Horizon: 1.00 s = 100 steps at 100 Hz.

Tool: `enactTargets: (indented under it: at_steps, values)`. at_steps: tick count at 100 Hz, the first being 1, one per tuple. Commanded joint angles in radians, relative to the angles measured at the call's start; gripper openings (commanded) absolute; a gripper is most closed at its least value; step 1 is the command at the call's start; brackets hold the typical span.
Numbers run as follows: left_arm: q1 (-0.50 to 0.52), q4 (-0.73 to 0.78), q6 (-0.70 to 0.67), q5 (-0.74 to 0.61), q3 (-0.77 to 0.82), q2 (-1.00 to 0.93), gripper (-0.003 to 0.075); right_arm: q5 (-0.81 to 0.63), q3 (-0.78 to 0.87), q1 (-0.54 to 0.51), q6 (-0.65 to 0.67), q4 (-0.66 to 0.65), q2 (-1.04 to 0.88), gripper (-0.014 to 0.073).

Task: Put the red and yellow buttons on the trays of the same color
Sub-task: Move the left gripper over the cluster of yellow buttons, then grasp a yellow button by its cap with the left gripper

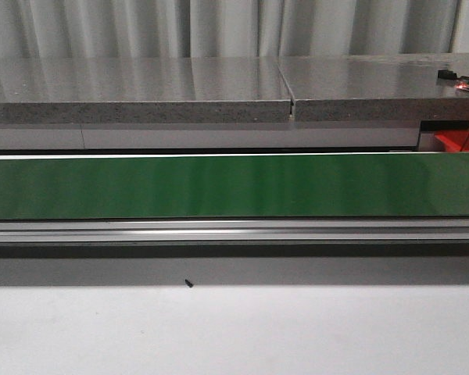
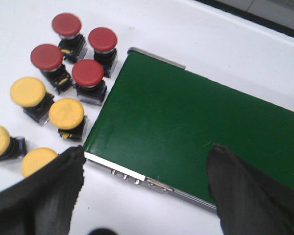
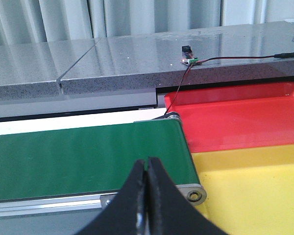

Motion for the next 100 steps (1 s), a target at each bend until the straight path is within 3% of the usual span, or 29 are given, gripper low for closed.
enactTargets:
  at_steps: [1, 18, 55, 100]
  values:
    - [0.049, -0.056, -0.017, 0.029, -0.065, 0.023, 0.0515, -0.078, -0.014, -0.005, -0.001, -0.012, -0.021, -0.0067]
    - [0.137, -0.088, -0.017, 0.129, -0.096, 0.083, 0.0515, -0.078, -0.014, -0.005, -0.001, -0.012, -0.021, -0.0067]
    - [0.276, -0.088, -0.07, 0.193, -0.096, 0.189, 0.0515, -0.078, -0.014, -0.005, -0.001, -0.012, -0.021, -0.0067]
    - [0.288, -0.088, -0.085, 0.137, -0.096, 0.416, 0.0515, -0.078, -0.014, -0.005, -0.001, -0.012, -0.021, -0.0067]
